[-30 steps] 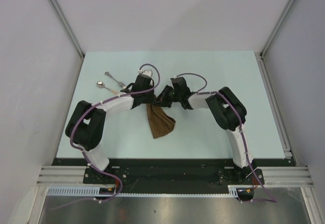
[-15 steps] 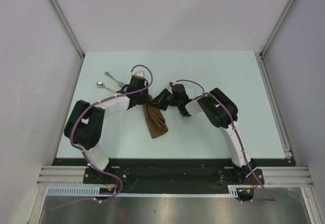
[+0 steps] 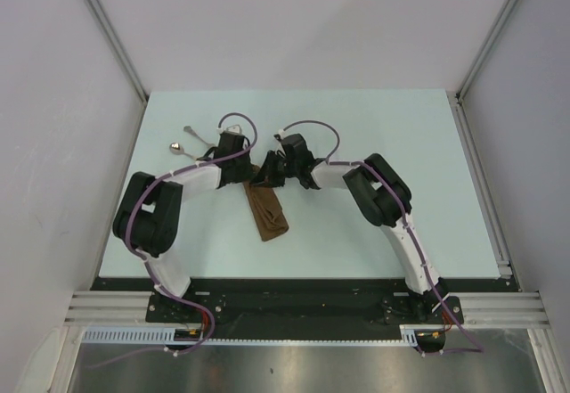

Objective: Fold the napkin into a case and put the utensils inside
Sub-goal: Stuff the top corner of the smaller-rectangle-folded napkin into the folded napkin.

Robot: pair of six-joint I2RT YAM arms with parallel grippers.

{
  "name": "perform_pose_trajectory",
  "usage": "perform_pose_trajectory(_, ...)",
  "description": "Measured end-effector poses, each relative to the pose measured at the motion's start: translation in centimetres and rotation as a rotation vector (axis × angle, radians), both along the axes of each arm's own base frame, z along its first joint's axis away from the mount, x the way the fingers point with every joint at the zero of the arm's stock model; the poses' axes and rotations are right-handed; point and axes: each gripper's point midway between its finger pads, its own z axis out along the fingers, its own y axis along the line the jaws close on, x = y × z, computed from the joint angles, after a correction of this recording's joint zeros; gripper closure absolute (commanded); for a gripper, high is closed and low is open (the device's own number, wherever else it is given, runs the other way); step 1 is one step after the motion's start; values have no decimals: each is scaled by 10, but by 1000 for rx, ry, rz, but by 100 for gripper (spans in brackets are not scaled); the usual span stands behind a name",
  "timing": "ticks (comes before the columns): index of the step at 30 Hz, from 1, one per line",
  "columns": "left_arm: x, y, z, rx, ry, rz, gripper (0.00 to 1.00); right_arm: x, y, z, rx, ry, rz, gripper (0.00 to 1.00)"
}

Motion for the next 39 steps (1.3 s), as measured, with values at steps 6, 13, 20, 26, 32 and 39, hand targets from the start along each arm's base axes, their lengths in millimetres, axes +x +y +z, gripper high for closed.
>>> perform_pose_trajectory(6, 0, 2, 2, 10, 0, -1, 63, 0, -1, -1, -3, -26, 13, 94)
perform_pose_trajectory(13, -20, 4, 25, 5, 0, -18, 53, 0, -2, -1, 8, -39, 18, 94)
perform_pose_trajectory(20, -38, 36, 31, 5, -11, 109, 76, 0, -2, -1, 6, -45, 21, 94)
perform_pose_trajectory(26, -39, 65, -12, 7, 102, 240, 89, 0, -3, -1, 2, -50, 22, 94)
perform_pose_trajectory(32, -18, 46, -22, -48, 95, 223, 89, -1, -5, -1, -6, -53, 16, 94)
perform_pose_trajectory(39, -14, 15, -22, -101, 67, 178, 90, -5, -21, 0, -48, -47, -22, 94)
